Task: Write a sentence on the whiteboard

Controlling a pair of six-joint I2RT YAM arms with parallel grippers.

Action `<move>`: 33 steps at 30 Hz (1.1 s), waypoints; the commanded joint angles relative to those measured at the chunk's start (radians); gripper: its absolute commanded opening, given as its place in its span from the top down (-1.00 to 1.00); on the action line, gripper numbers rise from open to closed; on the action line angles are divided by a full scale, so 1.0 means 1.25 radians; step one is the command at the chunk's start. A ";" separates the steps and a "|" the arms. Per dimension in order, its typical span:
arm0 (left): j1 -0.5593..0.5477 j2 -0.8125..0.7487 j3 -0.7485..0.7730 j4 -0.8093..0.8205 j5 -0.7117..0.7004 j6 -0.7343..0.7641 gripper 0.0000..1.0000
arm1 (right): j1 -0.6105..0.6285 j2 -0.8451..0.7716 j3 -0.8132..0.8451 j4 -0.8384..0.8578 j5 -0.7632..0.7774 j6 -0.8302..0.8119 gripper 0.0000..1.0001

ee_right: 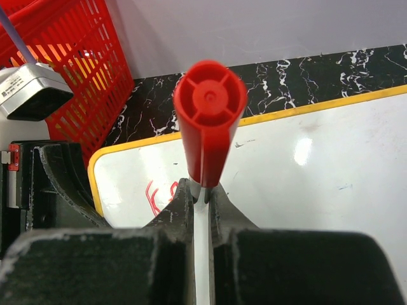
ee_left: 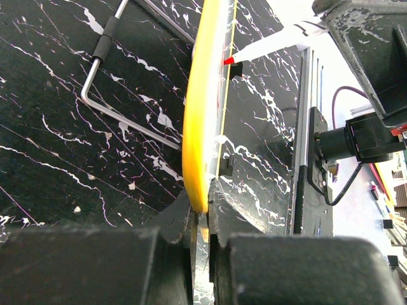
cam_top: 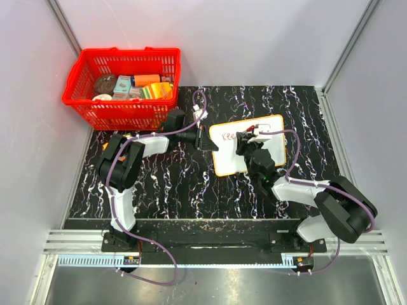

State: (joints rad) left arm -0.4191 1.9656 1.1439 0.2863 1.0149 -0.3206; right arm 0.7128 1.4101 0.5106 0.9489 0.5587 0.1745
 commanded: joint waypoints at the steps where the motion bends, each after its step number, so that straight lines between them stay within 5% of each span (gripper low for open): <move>1: -0.026 0.038 -0.012 -0.058 -0.067 0.122 1.00 | -0.006 -0.017 -0.005 -0.029 0.030 -0.007 1.00; 33: -0.026 0.040 -0.009 -0.062 -0.069 0.124 1.00 | -0.013 -0.049 0.041 0.000 0.053 -0.065 1.00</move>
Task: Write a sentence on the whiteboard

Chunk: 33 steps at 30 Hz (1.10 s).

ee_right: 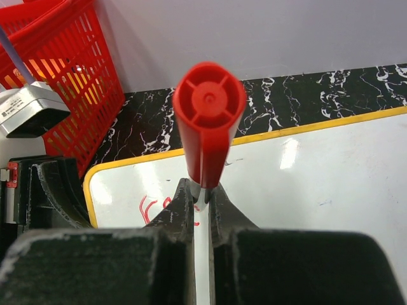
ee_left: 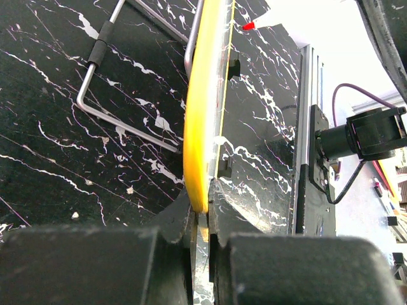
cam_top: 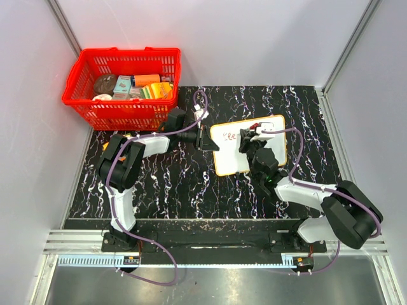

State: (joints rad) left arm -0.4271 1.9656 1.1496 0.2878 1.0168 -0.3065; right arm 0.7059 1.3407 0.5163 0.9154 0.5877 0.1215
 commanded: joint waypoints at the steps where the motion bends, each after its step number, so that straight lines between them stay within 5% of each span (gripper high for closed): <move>1: -0.019 0.040 -0.014 -0.065 -0.072 0.113 1.00 | -0.009 0.007 0.037 0.026 0.022 -0.022 1.00; 33: -0.020 0.045 -0.008 -0.073 -0.072 0.116 1.00 | -0.024 0.018 -0.025 -0.019 0.021 0.056 1.00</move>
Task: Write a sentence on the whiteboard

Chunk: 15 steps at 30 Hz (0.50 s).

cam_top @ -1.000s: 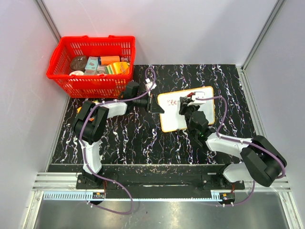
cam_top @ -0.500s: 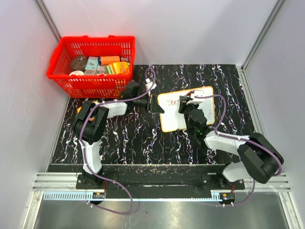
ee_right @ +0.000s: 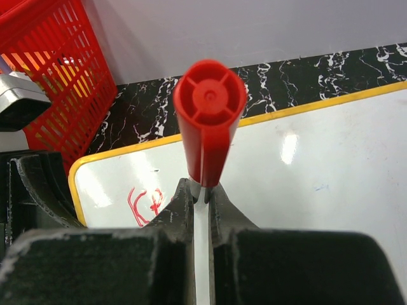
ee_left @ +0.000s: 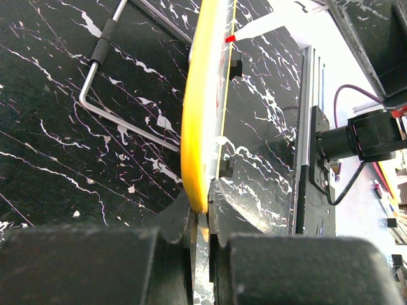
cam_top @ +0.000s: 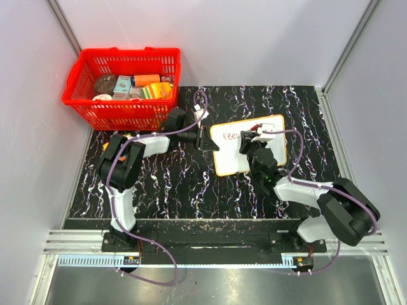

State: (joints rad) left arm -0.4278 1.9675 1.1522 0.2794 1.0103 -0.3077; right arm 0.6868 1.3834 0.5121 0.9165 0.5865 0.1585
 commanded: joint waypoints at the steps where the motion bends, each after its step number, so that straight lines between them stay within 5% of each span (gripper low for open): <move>1: -0.020 0.042 -0.011 -0.065 -0.067 0.117 1.00 | -0.007 -0.017 -0.026 -0.023 0.020 0.031 1.00; 15: -0.020 0.045 -0.009 -0.070 -0.066 0.119 1.00 | -0.007 -0.060 -0.104 -0.036 0.014 0.093 1.00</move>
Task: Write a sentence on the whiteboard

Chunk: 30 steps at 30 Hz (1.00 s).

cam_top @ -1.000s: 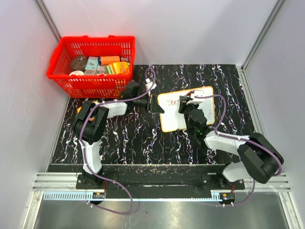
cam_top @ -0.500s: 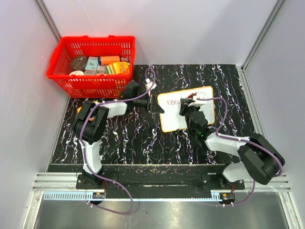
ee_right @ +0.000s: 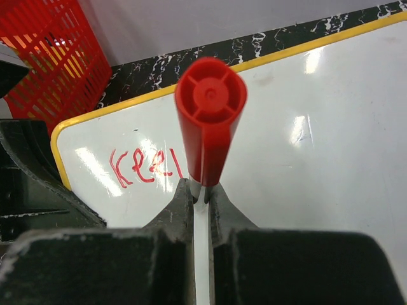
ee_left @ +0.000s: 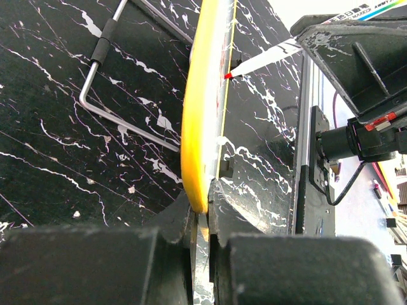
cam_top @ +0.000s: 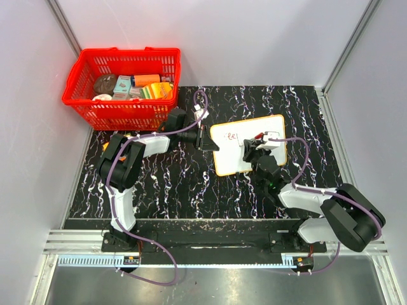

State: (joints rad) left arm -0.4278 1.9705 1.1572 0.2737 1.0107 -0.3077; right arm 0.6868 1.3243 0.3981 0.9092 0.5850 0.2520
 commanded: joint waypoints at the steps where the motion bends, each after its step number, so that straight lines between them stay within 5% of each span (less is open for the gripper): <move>1: -0.021 0.042 -0.012 -0.066 -0.067 0.119 1.00 | -0.007 -0.015 -0.012 -0.030 0.014 0.014 1.00; 10: -0.021 0.045 -0.012 -0.068 -0.067 0.120 1.00 | -0.008 -0.095 0.020 -0.013 -0.021 -0.024 1.00; 30: -0.023 0.043 -0.009 -0.073 -0.069 0.125 1.00 | -0.021 0.038 0.141 -0.003 -0.013 -0.083 1.00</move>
State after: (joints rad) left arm -0.4309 1.9713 1.1595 0.2779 1.0142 -0.3058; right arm 0.6739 1.3636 0.5365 0.8688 0.5735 0.1604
